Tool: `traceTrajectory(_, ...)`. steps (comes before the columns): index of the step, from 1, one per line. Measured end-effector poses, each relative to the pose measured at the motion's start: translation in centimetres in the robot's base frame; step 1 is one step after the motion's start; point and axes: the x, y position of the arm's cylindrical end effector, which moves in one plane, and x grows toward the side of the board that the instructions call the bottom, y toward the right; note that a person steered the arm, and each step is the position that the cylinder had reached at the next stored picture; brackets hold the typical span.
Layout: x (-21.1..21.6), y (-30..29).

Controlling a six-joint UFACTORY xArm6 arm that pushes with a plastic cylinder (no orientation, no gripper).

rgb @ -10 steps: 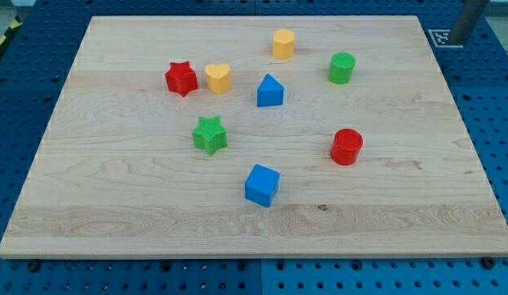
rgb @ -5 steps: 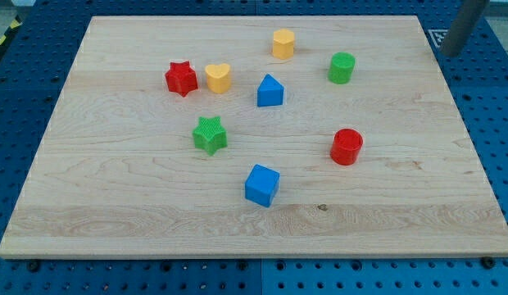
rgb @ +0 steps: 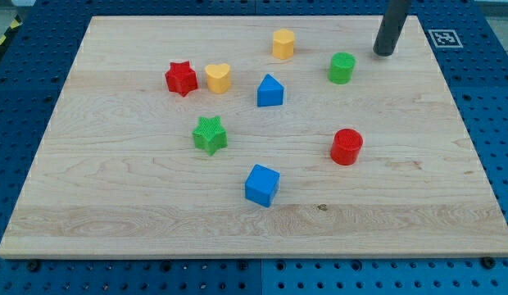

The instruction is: Point your arm at the red circle

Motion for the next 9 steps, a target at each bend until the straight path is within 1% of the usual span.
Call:
traceTrajectory(1,0.5,0.0)
traceTrajectory(2,5.1,1.2)
traceTrajectory(3,11.0,1.3)
traceTrajectory(4,18.0,1.2)
traceTrajectory(5,19.5,0.7)
traceTrajectory(6,20.2,-0.5)
traceTrajectory(7,21.3,-2.9)
traceTrajectory(8,21.3,-3.2)
traceTrajectory(9,21.3,-6.9)
